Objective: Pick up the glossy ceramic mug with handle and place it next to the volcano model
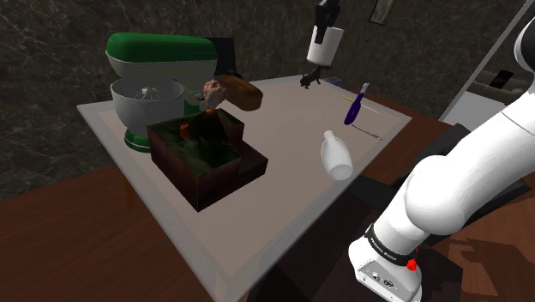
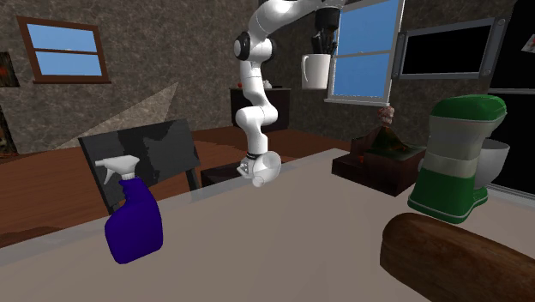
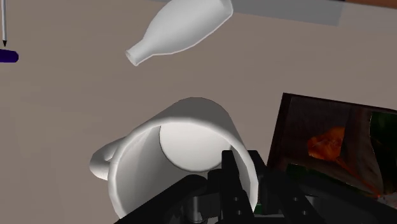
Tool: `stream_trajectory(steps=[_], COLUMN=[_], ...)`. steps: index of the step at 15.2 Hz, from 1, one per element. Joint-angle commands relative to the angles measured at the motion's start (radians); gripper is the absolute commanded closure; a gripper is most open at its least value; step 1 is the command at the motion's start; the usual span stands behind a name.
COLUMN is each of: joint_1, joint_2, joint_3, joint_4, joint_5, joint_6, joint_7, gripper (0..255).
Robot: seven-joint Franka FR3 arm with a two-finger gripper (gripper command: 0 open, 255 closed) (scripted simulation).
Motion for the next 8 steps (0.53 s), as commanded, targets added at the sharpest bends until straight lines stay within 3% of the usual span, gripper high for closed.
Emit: stream_trajectory(steps=[1, 8], joint_1=[0.019, 0.025], joint_2=[0.005, -0.034], joint_3=[0.033, 0.045], joint_4=[0.009, -0.117], joint_5=[0.009, 0.009], joint_6=[-0.007, 0.079], joint_7=[0.054, 0.079], gripper=[255, 255])
